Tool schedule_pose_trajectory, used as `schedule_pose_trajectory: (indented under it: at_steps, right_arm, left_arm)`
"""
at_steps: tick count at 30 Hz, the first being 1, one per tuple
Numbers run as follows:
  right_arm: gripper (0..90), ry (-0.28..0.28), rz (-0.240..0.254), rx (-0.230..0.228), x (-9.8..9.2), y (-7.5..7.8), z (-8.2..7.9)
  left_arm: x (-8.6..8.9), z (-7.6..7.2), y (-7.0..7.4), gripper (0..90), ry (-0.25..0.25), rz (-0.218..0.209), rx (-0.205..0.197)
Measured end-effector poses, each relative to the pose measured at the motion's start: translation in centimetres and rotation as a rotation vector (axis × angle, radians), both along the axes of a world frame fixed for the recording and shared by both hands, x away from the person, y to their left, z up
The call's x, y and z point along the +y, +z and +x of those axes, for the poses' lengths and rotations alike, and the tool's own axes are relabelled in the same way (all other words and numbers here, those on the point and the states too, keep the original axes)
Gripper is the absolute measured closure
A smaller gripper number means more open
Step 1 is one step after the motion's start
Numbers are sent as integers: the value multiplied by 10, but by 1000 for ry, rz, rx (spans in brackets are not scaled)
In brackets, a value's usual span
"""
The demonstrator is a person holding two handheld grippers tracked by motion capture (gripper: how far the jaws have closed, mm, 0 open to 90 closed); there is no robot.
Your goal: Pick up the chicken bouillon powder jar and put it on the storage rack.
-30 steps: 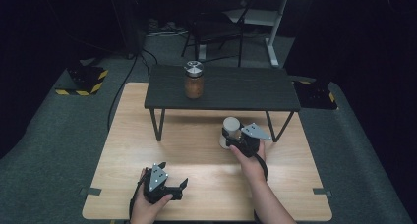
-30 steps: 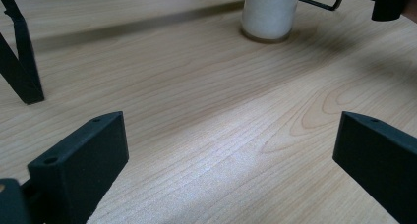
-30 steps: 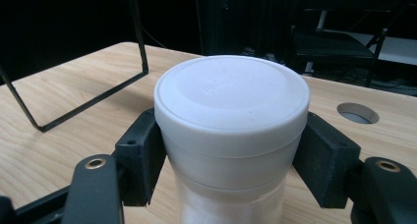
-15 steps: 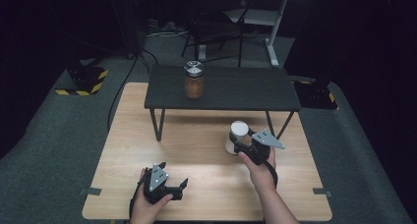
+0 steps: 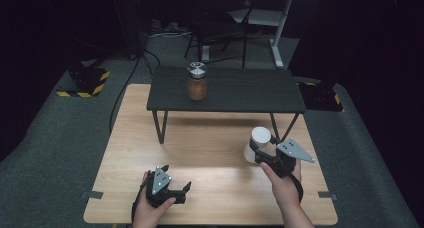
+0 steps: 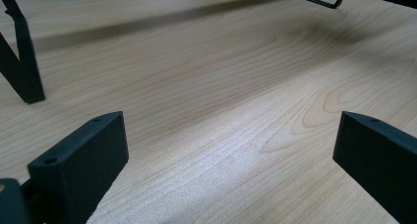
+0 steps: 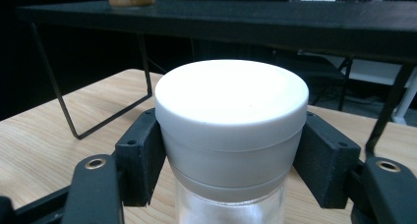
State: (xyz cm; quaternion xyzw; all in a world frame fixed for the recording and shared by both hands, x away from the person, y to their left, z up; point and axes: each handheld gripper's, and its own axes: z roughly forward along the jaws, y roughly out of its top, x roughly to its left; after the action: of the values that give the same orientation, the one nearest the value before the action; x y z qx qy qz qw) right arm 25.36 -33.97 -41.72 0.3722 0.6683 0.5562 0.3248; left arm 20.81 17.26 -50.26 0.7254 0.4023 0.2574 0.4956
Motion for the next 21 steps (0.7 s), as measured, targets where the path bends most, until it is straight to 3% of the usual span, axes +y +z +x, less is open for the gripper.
schedule_pose_trajectory:
  at_steps: [10,21]
  right_arm:
    - [335,-1,22,-32,-10,19,-18]
    - [336,-2,18,-75,-10,44,-26]
  left_arm:
    - [0,0,0,4,-1,1,1]
    - [0,0,0,4,-2,-2,3]
